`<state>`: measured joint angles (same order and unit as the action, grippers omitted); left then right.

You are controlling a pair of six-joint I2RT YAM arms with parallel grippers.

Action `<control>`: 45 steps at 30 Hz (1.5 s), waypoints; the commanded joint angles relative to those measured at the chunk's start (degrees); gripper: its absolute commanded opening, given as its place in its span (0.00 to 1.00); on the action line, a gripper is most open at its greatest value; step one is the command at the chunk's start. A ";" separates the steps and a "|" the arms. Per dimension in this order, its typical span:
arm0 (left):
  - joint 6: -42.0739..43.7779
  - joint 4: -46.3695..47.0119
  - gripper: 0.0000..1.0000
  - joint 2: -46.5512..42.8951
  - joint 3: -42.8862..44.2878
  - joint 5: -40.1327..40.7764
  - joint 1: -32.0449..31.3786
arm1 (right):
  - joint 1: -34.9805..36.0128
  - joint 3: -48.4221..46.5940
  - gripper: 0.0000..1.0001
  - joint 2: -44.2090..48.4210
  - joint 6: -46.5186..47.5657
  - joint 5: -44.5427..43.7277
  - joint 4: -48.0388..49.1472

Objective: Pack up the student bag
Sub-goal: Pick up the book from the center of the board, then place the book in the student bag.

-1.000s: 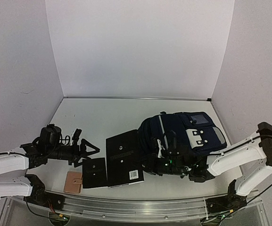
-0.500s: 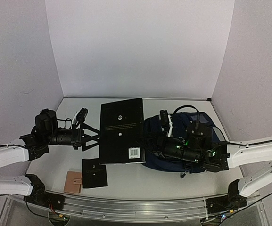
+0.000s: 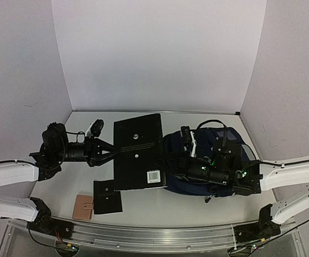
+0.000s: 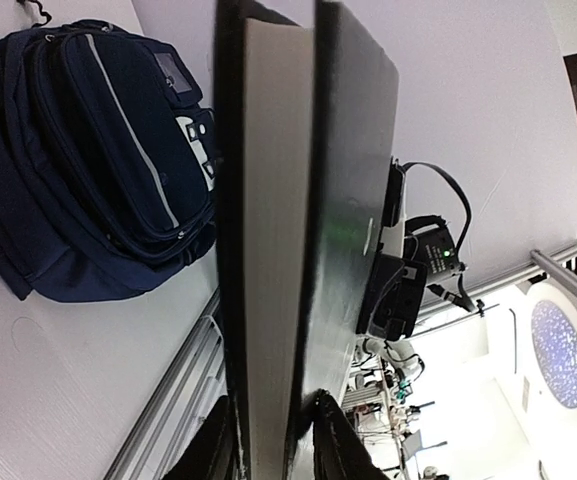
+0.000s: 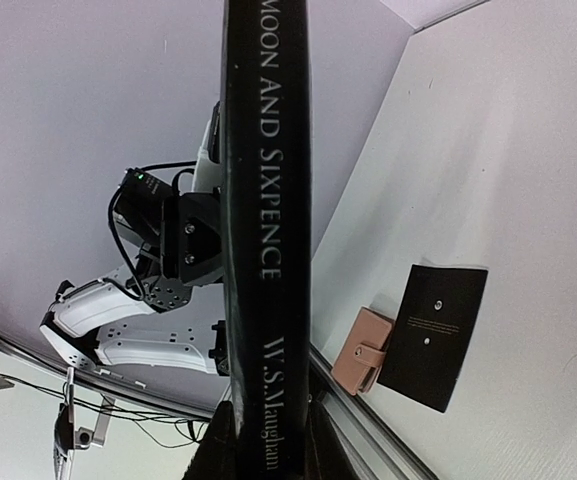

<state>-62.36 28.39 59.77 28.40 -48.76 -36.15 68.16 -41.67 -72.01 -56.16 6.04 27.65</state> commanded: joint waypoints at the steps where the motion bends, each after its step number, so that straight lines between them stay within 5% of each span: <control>1: -2.48 7.60 0.13 -1.12 0.03 0.92 -0.41 | 0.06 -1.98 0.07 4.08 1.59 -4.44 2.33; 5: -2.61 4.55 0.00 -2.57 -0.16 4.05 -0.41 | 0.05 -4.91 0.40 4.45 5.50 -11.57 -12.14; 9: 1.50 -14.68 0.00 -4.72 3.02 12.96 0.12 | 0.04 -13.04 0.74 1.46 10.79 -18.70 -32.97; 15: 1.00 -24.95 0.00 -5.70 3.36 19.73 3.69 | 0.10 -23.39 0.97 -6.06 16.61 -30.46 -52.89; 23: -0.27 -27.79 0.00 -3.91 2.74 20.18 5.98 | -0.70 -38.70 0.98 -27.28 15.69 -50.32 -73.62; 29: 0.40 -29.24 0.00 -4.25 3.10 18.60 6.15 | -3.85 -43.83 0.88 -37.43 16.06 -53.91 -76.40; 45: -0.47 -31.65 0.00 -7.83 1.71 17.75 6.16 | -7.20 -43.09 0.55 -37.75 18.28 -51.08 -72.62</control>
<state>-62.88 -8.02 54.83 28.05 -28.54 -30.30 62.21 -85.27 -112.42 -38.91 -44.35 -44.74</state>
